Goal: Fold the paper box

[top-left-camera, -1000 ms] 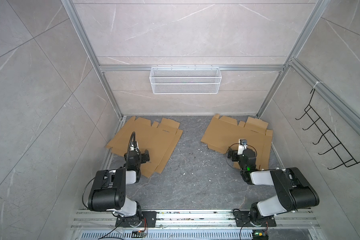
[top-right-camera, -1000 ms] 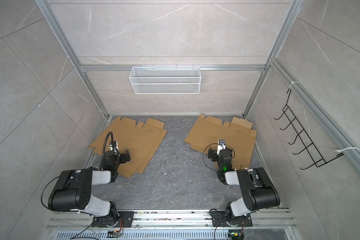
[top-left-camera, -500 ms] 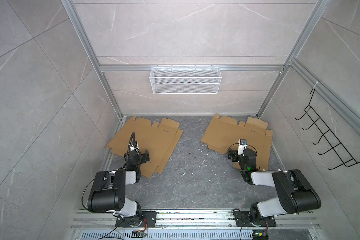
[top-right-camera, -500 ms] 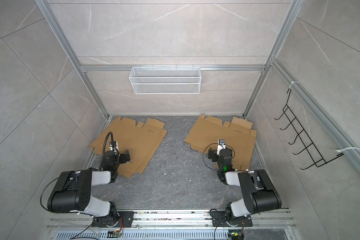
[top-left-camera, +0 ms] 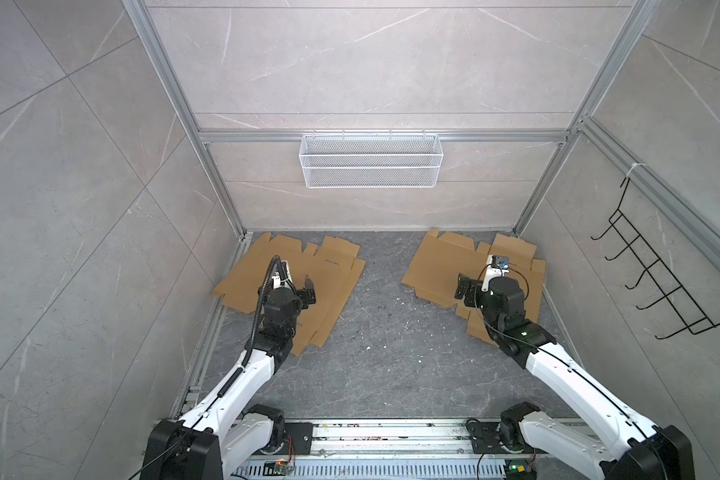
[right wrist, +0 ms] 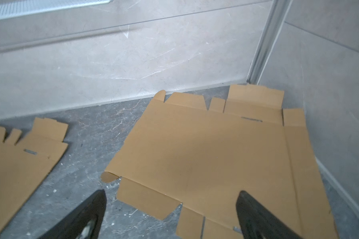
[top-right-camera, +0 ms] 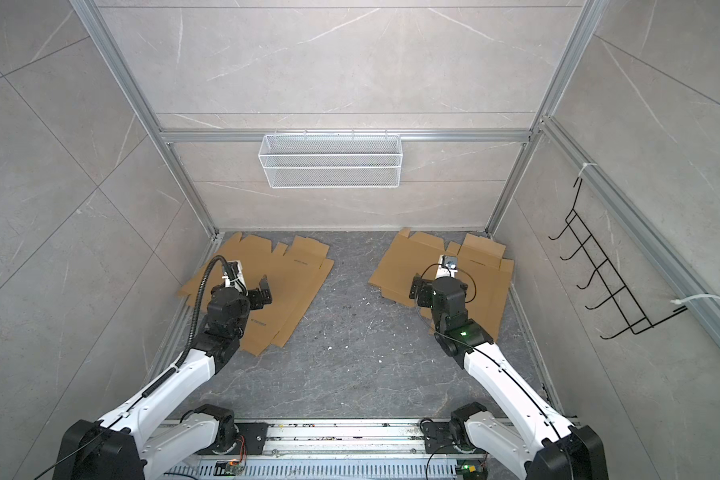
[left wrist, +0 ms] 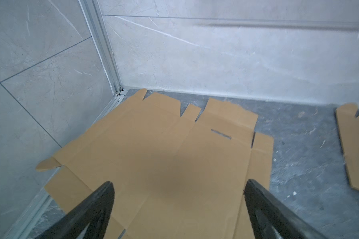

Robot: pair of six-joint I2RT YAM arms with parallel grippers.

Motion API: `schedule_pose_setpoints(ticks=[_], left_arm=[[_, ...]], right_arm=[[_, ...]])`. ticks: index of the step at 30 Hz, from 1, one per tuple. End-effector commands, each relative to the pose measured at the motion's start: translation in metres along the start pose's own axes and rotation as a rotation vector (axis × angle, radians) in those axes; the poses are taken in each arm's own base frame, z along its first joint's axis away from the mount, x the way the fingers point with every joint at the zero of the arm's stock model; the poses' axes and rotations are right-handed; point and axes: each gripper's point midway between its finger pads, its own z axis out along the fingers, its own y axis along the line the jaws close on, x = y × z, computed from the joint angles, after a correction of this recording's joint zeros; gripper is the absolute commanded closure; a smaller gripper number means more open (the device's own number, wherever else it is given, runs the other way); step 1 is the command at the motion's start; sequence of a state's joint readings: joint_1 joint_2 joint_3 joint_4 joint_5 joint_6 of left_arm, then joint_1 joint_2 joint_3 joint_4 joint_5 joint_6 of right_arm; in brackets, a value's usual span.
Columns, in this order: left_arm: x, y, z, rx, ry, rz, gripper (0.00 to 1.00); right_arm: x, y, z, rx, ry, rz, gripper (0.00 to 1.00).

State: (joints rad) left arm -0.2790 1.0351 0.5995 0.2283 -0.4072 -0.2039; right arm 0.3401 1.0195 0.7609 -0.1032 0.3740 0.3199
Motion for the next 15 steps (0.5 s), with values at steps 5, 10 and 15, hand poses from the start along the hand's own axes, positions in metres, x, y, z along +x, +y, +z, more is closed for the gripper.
schedule_pose_setpoints(ticks=[5,10,15], left_arm=[[0.023,-0.028,0.006,0.152,0.298,-0.228,0.08],[0.053,-0.077,0.009,0.292,0.425,-0.221,0.16],[0.092,-0.139,0.014,0.402,0.565,-0.155,0.20]], right_arm=[[0.088,0.021,0.003,-0.065,0.486,0.104,0.15],[0.116,0.044,0.021,-0.095,0.605,0.187,0.21],[0.123,0.089,0.051,-0.102,0.620,0.048,0.22]])
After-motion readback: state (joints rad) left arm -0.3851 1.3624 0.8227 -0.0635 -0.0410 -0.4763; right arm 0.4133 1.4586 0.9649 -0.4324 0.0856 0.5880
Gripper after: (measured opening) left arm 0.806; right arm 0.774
